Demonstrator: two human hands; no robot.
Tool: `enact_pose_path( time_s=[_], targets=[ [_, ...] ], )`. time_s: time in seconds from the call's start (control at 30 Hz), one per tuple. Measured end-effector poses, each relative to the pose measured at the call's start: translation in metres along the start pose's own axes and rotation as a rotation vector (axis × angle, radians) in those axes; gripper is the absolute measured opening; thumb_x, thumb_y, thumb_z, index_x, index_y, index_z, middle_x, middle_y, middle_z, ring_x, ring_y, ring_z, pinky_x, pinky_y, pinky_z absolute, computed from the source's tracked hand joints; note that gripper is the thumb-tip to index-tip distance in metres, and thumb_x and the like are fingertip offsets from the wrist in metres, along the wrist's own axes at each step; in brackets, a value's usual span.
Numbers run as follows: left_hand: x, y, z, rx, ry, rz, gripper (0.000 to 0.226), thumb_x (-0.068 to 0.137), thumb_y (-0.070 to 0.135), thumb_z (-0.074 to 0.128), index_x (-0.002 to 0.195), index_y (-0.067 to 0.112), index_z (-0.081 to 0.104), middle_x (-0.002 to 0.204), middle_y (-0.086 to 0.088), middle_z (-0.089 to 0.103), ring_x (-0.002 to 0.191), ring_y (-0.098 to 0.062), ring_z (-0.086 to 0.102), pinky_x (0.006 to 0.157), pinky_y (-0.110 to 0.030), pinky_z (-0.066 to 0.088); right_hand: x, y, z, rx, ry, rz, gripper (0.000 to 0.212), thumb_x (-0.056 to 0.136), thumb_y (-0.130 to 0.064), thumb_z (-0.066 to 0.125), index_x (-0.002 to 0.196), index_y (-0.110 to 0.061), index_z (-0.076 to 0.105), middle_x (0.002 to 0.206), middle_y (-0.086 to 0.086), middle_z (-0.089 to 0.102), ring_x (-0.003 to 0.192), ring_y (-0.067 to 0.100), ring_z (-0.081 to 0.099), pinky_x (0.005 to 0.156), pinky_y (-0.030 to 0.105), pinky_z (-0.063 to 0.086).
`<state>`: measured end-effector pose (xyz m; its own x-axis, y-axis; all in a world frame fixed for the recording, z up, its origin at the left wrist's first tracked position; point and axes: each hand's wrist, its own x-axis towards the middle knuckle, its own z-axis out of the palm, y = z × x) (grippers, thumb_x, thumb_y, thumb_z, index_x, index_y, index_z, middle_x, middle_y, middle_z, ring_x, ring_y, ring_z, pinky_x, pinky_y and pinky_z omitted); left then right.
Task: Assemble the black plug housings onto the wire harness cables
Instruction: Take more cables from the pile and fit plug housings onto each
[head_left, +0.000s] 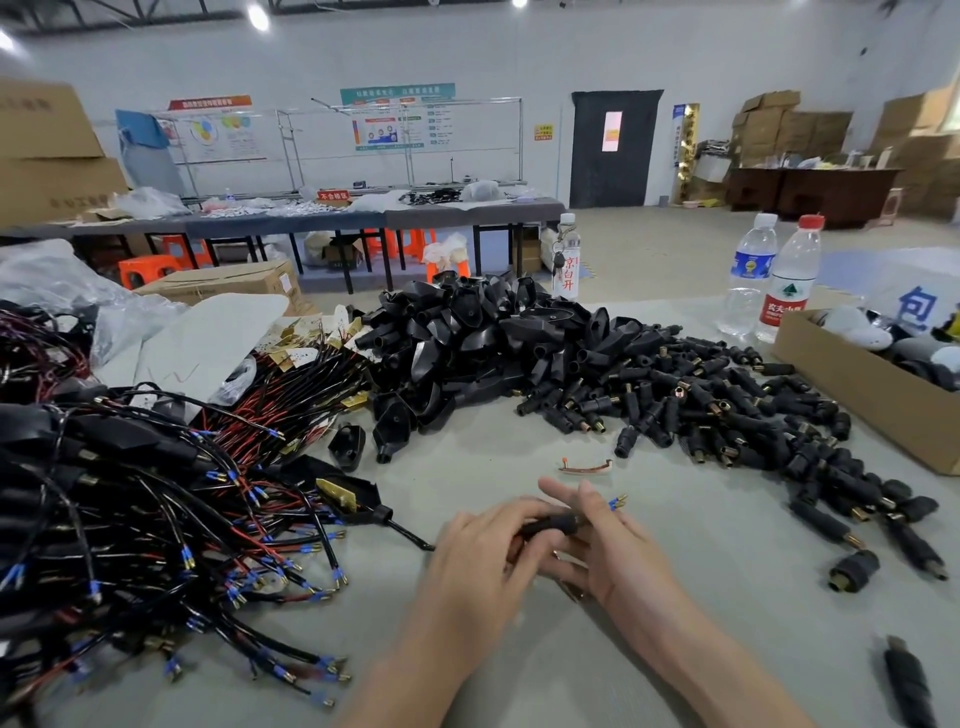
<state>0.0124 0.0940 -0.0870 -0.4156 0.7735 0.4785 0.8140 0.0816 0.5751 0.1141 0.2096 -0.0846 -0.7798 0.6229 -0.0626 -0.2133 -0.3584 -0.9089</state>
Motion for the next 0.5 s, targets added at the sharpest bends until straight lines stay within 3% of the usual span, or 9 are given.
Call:
enact_pose_path(
  time_s=[0.23,0.37,0.5],
  targets=[
    [0.001,-0.007,-0.005,0.23,-0.006,0.014,0.037,0.101,0.06,0.029,0.115,0.039,0.056,0.111,0.026,0.064,0.095,0.0,0.059,0.083,-0.023,0.042,0.0,-0.002,-0.005,-0.081,0.025,-0.03,0.055,0.087,-0.054,0.05,0.117,-0.012,0.069,0.113,0.007,0.074,0.1,0.024,0.072,0.077,0.031,0.06],
    [0.0,-0.006,-0.007,0.196,-0.012,-0.01,0.038,0.1,0.062,0.028,0.12,0.042,0.053,0.111,0.024,0.061,0.095,-0.002,0.061,0.08,-0.027,0.049,-0.002,-0.003,-0.008,-0.138,0.034,-0.061,0.052,0.091,-0.056,0.047,0.112,-0.016,0.072,0.111,0.005,0.075,0.096,0.025,0.073,0.073,0.029,0.059],
    [0.0,-0.007,-0.009,0.178,0.012,-0.043,0.039,0.098,0.06,0.027,0.114,0.039,0.055,0.104,0.019,0.06,0.088,-0.006,0.059,0.075,-0.033,0.05,-0.002,-0.01,-0.012,-0.127,0.097,-0.117,0.048,0.086,-0.055,0.049,0.093,-0.018,0.079,0.096,0.008,0.076,0.081,0.022,0.072,0.065,0.029,0.058]
  ],
)
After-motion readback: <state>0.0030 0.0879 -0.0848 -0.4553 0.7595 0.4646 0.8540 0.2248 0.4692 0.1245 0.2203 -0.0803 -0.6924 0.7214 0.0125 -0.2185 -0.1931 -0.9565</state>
